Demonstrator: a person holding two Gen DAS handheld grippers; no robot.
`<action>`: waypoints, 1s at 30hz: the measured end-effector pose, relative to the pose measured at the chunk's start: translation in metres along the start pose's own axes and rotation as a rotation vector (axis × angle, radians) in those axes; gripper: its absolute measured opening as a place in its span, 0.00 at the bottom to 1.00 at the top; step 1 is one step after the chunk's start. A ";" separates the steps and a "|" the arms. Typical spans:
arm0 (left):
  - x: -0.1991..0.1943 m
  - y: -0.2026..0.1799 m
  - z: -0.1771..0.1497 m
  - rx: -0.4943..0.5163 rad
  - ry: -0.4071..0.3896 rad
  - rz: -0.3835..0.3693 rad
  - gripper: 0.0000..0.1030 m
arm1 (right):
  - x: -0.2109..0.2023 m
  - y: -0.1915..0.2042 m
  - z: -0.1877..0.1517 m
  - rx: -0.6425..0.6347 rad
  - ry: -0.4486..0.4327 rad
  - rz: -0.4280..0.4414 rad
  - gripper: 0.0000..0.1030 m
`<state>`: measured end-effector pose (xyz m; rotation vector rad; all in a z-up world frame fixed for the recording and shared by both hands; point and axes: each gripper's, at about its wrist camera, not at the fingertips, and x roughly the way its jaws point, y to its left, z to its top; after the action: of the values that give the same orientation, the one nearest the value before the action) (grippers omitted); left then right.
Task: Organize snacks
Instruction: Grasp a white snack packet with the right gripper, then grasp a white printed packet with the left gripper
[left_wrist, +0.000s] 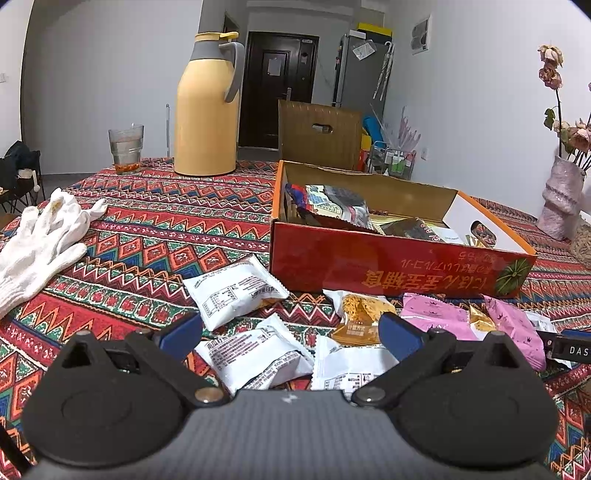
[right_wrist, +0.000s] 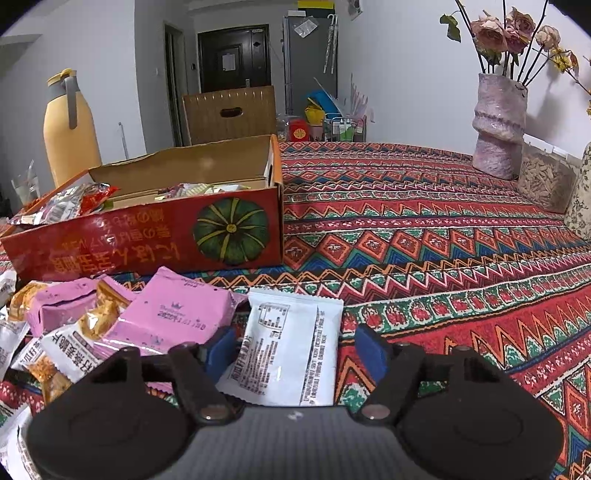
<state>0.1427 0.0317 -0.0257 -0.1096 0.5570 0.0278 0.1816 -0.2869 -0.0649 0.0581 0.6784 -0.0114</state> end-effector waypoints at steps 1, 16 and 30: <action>0.000 0.000 0.000 -0.001 0.000 0.000 1.00 | -0.001 0.000 0.000 0.000 -0.004 0.001 0.55; 0.000 0.002 0.000 -0.017 0.001 0.014 1.00 | -0.016 -0.003 -0.001 0.018 -0.087 0.015 0.41; -0.019 0.022 0.037 -0.009 -0.037 0.087 1.00 | -0.020 -0.004 -0.003 0.029 -0.112 0.028 0.42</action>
<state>0.1447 0.0577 0.0132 -0.0932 0.5244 0.1163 0.1643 -0.2912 -0.0546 0.0948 0.5650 0.0027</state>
